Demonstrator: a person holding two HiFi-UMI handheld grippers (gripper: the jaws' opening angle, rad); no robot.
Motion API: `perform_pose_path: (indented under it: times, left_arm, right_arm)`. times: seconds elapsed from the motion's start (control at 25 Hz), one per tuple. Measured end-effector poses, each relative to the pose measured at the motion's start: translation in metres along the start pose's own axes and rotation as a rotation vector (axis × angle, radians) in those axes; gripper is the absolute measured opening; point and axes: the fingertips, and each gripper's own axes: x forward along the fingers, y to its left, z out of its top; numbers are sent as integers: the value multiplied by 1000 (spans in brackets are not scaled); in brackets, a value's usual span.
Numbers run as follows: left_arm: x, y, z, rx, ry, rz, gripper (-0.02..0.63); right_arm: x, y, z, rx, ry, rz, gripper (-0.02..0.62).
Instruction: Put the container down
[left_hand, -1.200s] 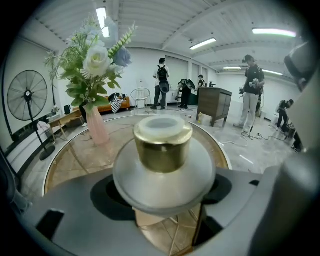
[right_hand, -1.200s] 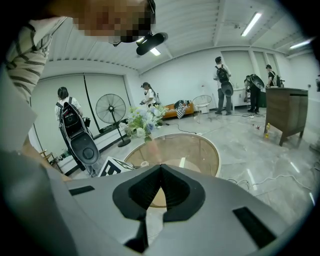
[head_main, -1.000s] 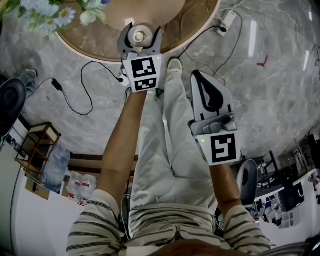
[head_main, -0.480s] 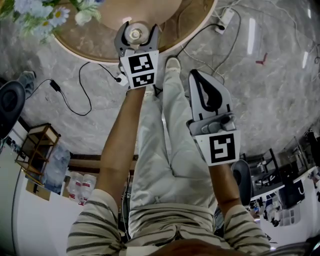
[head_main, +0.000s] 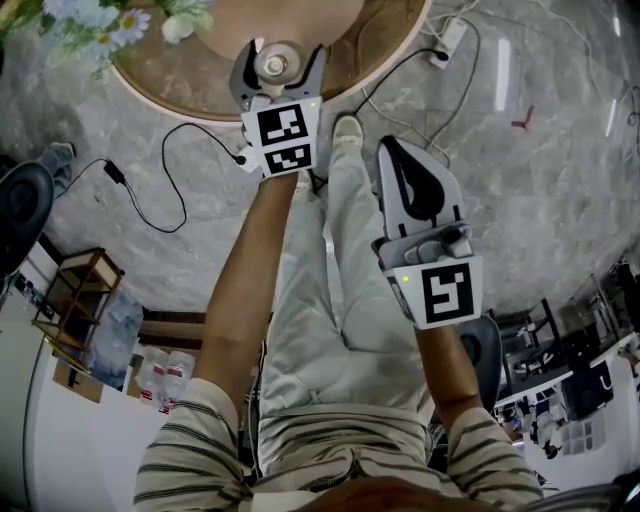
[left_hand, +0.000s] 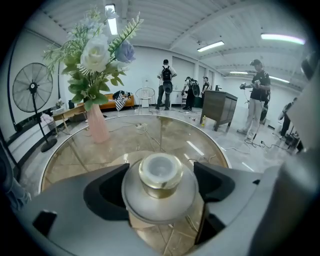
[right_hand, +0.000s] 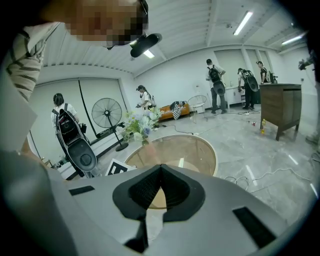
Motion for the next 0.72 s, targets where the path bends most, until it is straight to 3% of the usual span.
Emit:
perform_pose_path:
  times: [0.36,0.48,0.72]
  left_arm:
    - [-45,-3,33,-6,-36,3,408]
    - [-69,-8,53,-15,-64,-17,362]
    - [-124,-17,89,-65,-92,-90,337]
  right_arm:
    - [-24,2,25,-11,-48,-45,8]
    - [-35,2,37,4,-76,-81,8]
    - [-60,20,68,-24,-126,-108,8]
